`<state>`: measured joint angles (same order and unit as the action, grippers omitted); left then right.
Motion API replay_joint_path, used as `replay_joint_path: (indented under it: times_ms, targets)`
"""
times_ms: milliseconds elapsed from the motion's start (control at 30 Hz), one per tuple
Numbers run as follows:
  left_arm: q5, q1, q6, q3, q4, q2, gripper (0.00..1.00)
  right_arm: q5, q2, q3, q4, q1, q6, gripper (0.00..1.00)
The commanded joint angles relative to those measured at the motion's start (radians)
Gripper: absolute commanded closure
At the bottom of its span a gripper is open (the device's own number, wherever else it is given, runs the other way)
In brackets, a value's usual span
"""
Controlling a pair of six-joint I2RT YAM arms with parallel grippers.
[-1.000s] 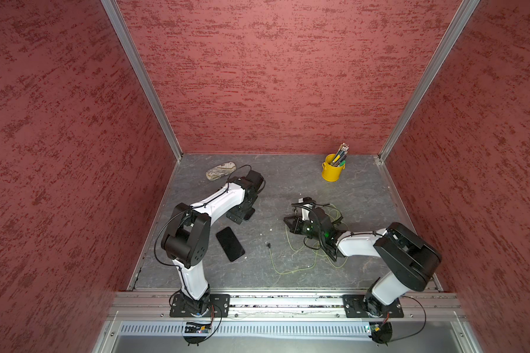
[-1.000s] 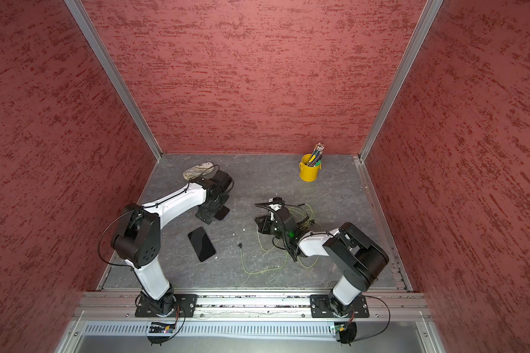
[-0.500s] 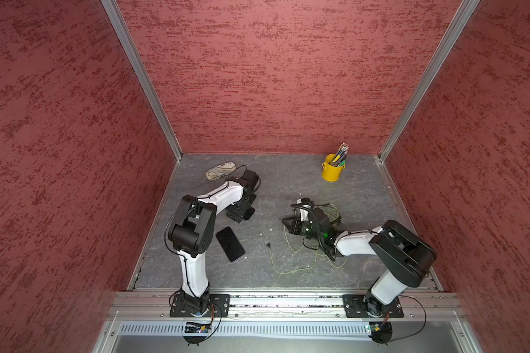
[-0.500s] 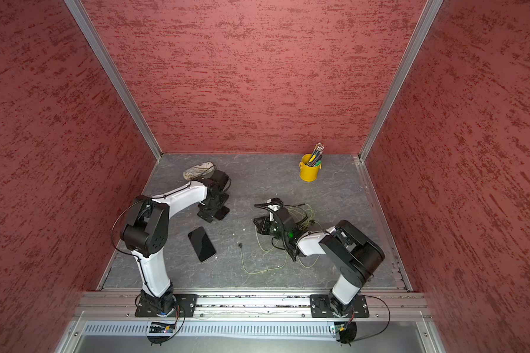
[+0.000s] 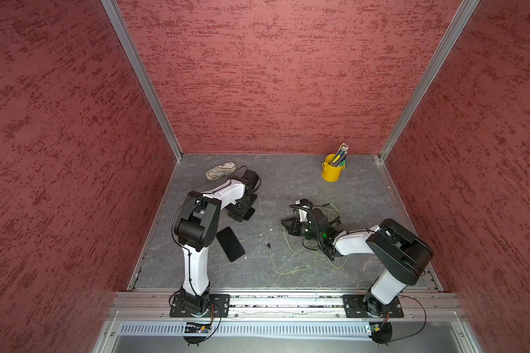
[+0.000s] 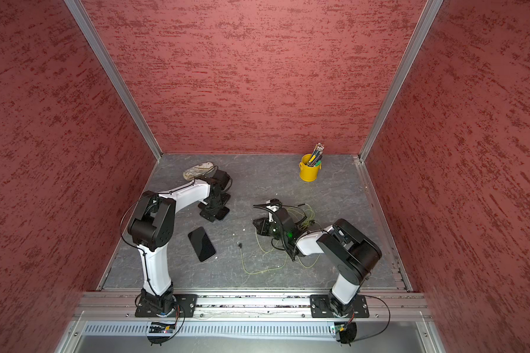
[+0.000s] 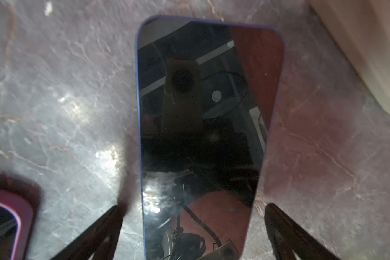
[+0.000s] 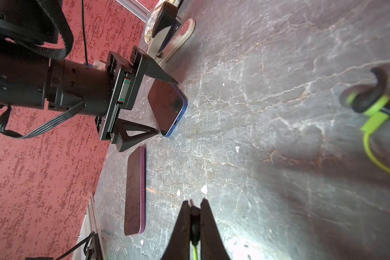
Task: Plug wired earphones into phones
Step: Pick up the phone at the center of the board.
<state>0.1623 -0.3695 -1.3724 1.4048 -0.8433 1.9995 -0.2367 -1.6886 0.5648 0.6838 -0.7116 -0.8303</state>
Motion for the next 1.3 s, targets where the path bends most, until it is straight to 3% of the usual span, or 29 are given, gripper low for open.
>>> replay_joint_path:
  times_ms: [0, 367, 500, 767, 1267]
  targets:
    - [0.012, 0.006, -0.003, 0.021, -0.038, 0.031, 0.00, -0.013, -0.003, 0.025, 0.006, -0.002, 0.005, 1.00]
    - [0.057, -0.009, 0.005, 0.124, -0.184, 0.109, 0.00, -0.023, -0.008, 0.030, -0.009, -0.002, 0.013, 1.00]
    - [0.016, -0.011, 0.028, 0.142, -0.171, 0.137, 0.06, -0.016, -0.001, 0.028, -0.011, -0.002, 0.011, 1.00]
    - [0.004, -0.016, 0.029, 0.137, -0.156, 0.134, 0.26, -0.010, 0.005, 0.030, -0.028, -0.002, 0.019, 1.00]
    - [-0.149, -0.029, -0.033, 0.094, -0.078, 0.088, 0.29, -0.004, -0.023, 0.035, 0.030, -0.003, -0.027, 1.00]
